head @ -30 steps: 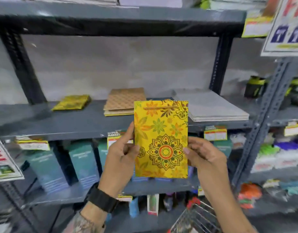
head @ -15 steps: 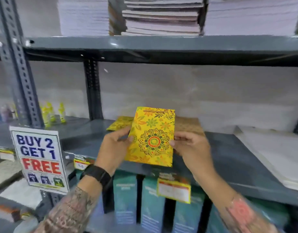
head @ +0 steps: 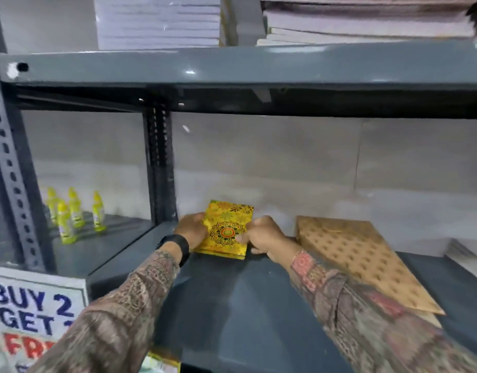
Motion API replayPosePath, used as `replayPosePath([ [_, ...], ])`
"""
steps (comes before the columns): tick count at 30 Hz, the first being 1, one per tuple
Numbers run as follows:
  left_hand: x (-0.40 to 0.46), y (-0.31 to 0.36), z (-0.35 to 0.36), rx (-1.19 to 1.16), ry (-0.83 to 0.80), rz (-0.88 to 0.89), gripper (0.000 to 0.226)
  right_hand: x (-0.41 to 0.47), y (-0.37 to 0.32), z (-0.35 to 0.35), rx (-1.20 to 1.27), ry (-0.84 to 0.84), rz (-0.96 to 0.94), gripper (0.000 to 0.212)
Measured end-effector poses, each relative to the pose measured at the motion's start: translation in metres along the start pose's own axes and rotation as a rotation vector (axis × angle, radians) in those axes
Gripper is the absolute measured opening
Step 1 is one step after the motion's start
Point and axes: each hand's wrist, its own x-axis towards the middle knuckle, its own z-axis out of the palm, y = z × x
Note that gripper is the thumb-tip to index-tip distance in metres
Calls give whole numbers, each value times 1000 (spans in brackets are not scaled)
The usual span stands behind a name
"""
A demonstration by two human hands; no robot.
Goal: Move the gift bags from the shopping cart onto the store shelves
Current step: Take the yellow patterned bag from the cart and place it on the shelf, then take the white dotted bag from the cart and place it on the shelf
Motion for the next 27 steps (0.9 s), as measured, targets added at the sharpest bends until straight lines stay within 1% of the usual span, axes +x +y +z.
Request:
replayPosePath([
  [1,7,-4,0,0,-6,-20,47,5,-1,3,-14,-23,12,43],
  [3,22,-14,3,-5,-23,-48,43,13,-2,7,-12,-82,57,22],
  [5,28,-18,5,-8,-28,-79,40,16,-1,9,-4,-111,91,18],
  [6,29,-18,5,-33,-17,-97,41,14,-2,8,-2,-113,76,22],
  [7,29,-17,3,-65,-1,-106,45,12,-2,5,1,-109,53,40],
  [8,26,-14,3,-93,25,-108,49,7,-2,-2,0,-96,20,49],
  [10,11,-1,-2,-109,69,-88,52,-8,-5,-20,1,-36,-89,51],
  [12,-15,18,-5,-163,110,-17,51,-31,-10,-45,88,26,-208,48],
  [13,-38,32,0,-195,138,44,49,-50,-10,-65,142,53,-271,42],
  [15,-87,58,11,-202,199,203,42,-94,-2,-103,247,76,-431,33],
  [16,-116,73,24,-211,214,294,41,-122,7,-127,283,102,-513,35],
  [19,-205,107,67,-341,201,507,37,-208,49,-186,313,220,-661,34],
  [21,-269,123,113,-440,151,577,34,-266,93,-226,270,326,-664,32],
  [22,-295,124,130,-475,133,593,34,-288,112,-236,266,350,-659,31],
  [24,-356,131,189,-524,14,575,35,-343,169,-267,230,460,-613,31],
  [27,-429,121,275,-542,-177,509,41,-412,256,-296,189,611,-471,29],
])
